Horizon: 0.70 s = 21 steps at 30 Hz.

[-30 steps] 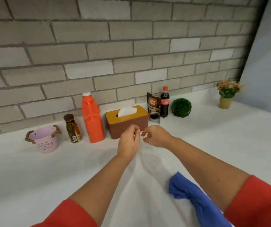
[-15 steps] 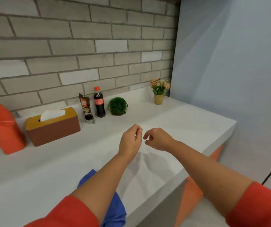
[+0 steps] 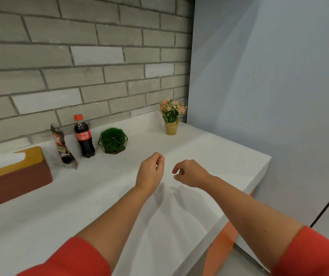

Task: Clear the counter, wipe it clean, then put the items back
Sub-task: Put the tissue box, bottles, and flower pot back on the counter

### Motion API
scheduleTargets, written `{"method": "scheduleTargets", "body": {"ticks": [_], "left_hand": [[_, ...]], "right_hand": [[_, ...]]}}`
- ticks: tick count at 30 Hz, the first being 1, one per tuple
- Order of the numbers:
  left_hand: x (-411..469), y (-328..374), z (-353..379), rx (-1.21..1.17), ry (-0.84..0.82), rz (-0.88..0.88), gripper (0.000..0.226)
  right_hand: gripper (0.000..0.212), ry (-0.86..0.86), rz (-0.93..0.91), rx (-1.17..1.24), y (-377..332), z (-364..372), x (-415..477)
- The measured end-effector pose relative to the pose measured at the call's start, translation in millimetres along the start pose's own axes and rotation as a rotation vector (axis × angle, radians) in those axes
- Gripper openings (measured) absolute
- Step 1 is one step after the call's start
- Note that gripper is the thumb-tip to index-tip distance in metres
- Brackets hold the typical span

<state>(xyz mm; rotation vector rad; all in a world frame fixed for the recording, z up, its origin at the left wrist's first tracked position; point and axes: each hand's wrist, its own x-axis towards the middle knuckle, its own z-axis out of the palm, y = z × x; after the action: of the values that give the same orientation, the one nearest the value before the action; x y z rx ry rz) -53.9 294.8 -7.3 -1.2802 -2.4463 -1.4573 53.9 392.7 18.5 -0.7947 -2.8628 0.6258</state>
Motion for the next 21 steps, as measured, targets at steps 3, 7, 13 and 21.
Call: {"method": "scheduleTargets", "body": {"ticks": [3,7,13,21], "left_hand": [[32.3,-7.5,11.1,0.009,-0.01,-0.026,0.02],[72.2,-12.1,27.1,-0.018,-0.03,-0.039,0.02],[111.9,-24.7,64.1,0.0,-0.14,-0.121,0.024],[179.7,-51.0,105.8,-0.069,-0.099,-0.345,0.034]], "right_hand": [[0.027,-0.001,0.015,0.013,11.2,-10.7,29.4],[0.026,0.014,0.061,0.074,32.5,-22.1,63.6],[0.029,0.035,0.098,0.102,70.6,-25.2,120.1],[0.061,0.024,0.114,0.18,121.0,-27.6,227.8]]}}
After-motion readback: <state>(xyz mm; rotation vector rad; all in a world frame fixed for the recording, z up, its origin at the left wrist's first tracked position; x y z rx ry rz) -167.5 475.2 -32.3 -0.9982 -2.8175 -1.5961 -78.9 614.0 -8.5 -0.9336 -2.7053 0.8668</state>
